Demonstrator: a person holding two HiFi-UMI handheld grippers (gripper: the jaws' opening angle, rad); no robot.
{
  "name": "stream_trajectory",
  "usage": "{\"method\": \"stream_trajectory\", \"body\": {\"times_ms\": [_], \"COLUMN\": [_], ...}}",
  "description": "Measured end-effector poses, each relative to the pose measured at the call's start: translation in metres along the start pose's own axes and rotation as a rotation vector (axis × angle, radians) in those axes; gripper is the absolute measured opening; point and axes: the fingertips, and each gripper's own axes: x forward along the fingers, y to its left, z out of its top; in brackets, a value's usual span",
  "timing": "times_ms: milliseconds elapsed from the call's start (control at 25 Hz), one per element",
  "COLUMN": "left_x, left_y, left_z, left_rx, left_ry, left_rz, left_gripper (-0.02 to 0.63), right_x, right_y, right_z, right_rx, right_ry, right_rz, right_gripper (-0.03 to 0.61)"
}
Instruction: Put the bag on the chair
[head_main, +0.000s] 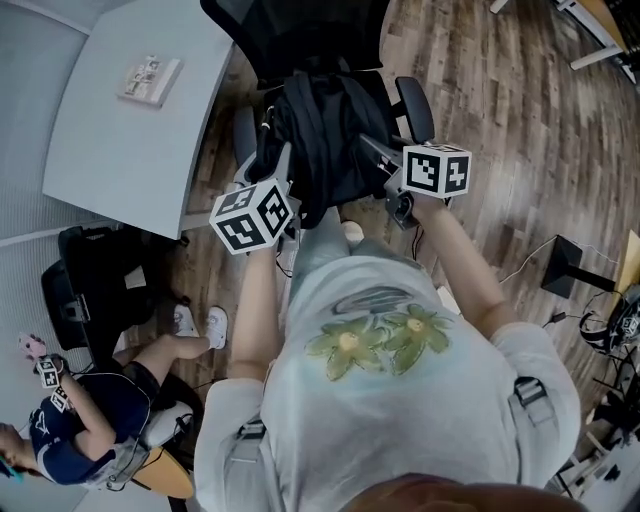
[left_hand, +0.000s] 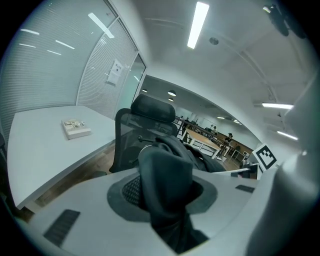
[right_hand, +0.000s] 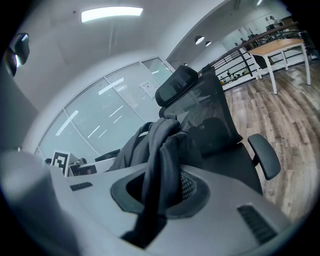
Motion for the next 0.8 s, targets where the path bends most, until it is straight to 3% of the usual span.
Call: {"method": "stream_trajectory", "body": {"times_ms": [360, 800], "left_x": [0.058, 0.128], "left_y": [0.027, 0.045], "left_z": [0.026, 0.048], "left_rx": [0.027, 0.065], "left_ry": [0.081, 0.159], "left_rz": [-0.045, -0.134], "left_gripper": [0.133, 0.133], "right_x": [0.043, 0.074], "right_y": [-0.015, -0.055], "right_z": [0.029, 0.058], "right_rx": [0.076, 0.143], "right_ry": [0.004, -0.048], "right_rz": [-0.05, -0.183], "right_gripper": [0.06, 0.061]}}
